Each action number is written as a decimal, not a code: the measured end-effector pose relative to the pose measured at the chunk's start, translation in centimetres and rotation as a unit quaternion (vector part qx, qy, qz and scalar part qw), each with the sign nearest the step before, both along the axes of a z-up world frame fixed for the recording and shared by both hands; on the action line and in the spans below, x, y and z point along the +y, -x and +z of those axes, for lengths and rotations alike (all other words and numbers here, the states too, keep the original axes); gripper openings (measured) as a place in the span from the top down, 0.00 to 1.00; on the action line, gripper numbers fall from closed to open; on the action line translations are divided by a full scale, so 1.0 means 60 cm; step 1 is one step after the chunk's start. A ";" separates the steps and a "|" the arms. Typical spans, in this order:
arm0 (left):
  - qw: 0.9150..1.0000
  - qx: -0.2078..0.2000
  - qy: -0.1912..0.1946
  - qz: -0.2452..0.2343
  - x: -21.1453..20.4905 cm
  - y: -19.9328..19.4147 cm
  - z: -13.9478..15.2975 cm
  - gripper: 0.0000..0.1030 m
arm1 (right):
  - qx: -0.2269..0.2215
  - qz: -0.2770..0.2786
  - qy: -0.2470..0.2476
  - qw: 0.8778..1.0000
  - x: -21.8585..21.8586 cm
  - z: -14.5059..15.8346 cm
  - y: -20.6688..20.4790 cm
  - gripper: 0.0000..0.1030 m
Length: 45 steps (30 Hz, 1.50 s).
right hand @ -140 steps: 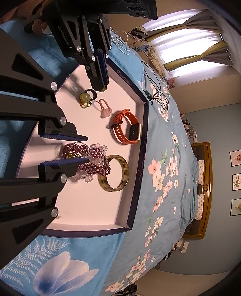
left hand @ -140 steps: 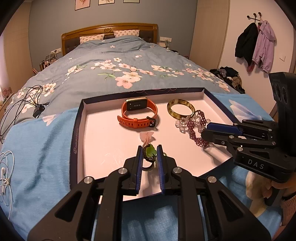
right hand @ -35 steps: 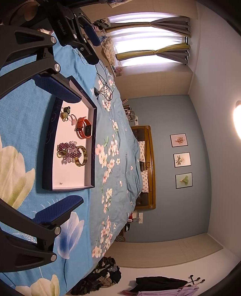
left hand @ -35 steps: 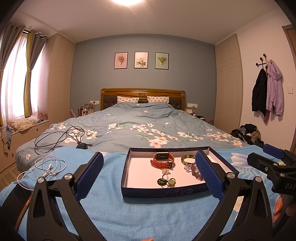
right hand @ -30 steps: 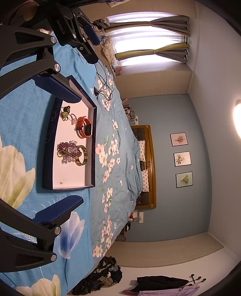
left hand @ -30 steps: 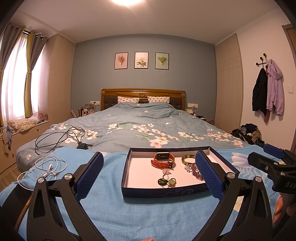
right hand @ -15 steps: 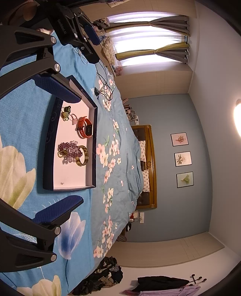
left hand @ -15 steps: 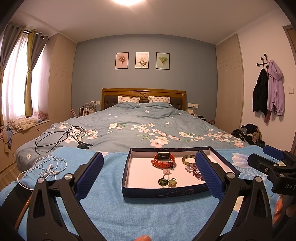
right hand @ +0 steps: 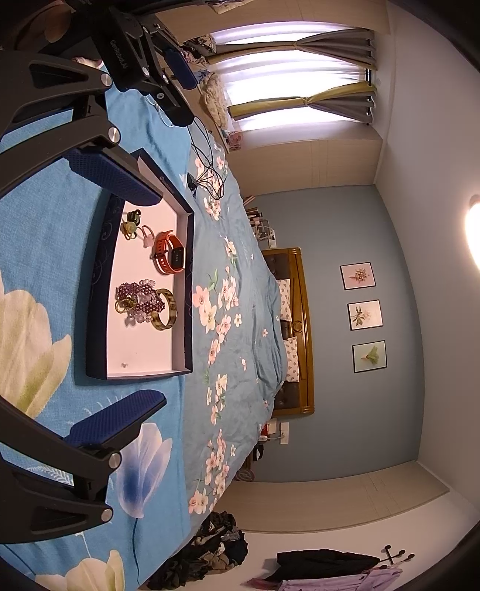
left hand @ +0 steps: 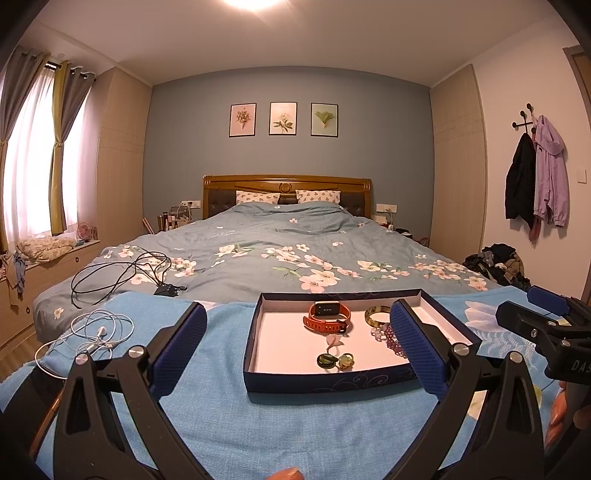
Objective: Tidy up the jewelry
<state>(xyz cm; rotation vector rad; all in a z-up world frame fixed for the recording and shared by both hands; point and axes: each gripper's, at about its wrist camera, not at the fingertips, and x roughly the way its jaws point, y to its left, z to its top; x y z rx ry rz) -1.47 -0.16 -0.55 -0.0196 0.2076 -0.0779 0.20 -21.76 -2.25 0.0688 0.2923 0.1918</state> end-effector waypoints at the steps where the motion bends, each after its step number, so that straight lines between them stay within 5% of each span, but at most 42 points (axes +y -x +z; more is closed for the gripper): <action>1: 1.000 0.000 0.000 0.000 0.000 0.000 0.000 0.05 | 0.000 0.000 0.000 1.000 0.000 0.000 0.000 0.07; 45: 1.000 0.003 -0.005 -0.003 0.000 -0.003 -0.008 0.05 | 0.002 -0.001 -0.002 1.000 -0.001 -0.001 -0.001 0.07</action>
